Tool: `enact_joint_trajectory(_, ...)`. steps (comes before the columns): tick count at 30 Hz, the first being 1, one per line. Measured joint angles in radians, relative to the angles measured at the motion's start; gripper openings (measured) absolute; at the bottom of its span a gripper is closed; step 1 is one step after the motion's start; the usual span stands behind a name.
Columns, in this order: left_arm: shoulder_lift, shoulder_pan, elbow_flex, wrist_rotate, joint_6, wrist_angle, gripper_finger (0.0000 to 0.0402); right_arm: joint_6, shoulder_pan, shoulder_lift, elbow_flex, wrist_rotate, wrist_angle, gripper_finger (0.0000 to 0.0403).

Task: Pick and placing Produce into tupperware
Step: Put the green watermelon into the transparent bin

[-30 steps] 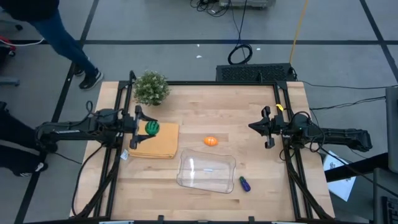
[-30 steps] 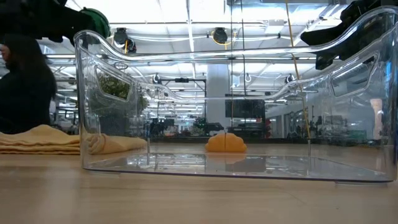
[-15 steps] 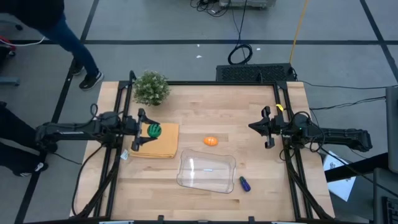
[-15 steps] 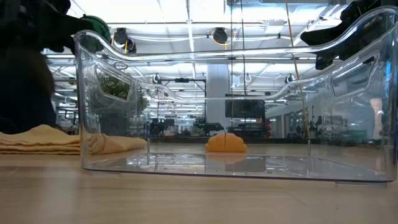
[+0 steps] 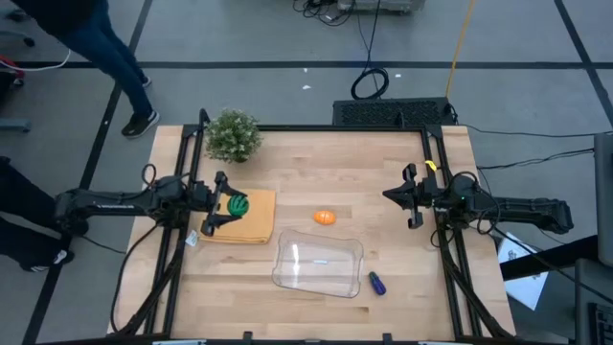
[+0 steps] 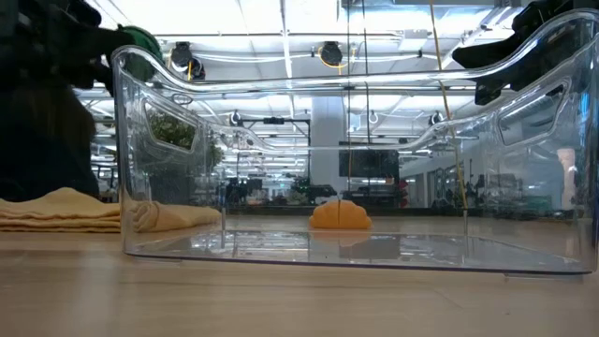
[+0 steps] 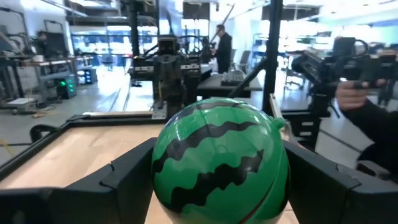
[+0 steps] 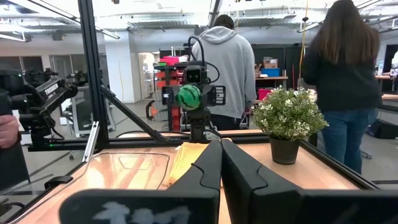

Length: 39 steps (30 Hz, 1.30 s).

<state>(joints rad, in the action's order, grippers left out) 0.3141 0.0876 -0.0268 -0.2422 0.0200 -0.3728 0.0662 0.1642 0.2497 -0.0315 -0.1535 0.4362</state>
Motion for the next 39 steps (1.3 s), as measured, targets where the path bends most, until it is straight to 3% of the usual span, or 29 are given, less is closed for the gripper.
enact_joint_trajectory(6,0.006,0.001,0.017,0.09,0.011,-0.006,0.0296,0.0,0.0,0.0,0.0,0.0,0.0,0.0)
enact_joint_trajectory(20,0.006,0.001,0.016,0.108,0.005,0.051,0.0296,0.0,0.0,0.0,0.0,0.002,0.0,0.0)
enact_joint_trajectory(32,0.006,0.001,0.016,0.14,0.039,-0.004,0.0296,0.0,0.0,0.0,0.0,0.003,0.0,0.0)
enact_joint_trajectory(39,0.037,0.001,-0.042,0.135,0.035,-0.005,0.0296,0.0,0.0,0.0,0.0,0.004,0.0,0.0)
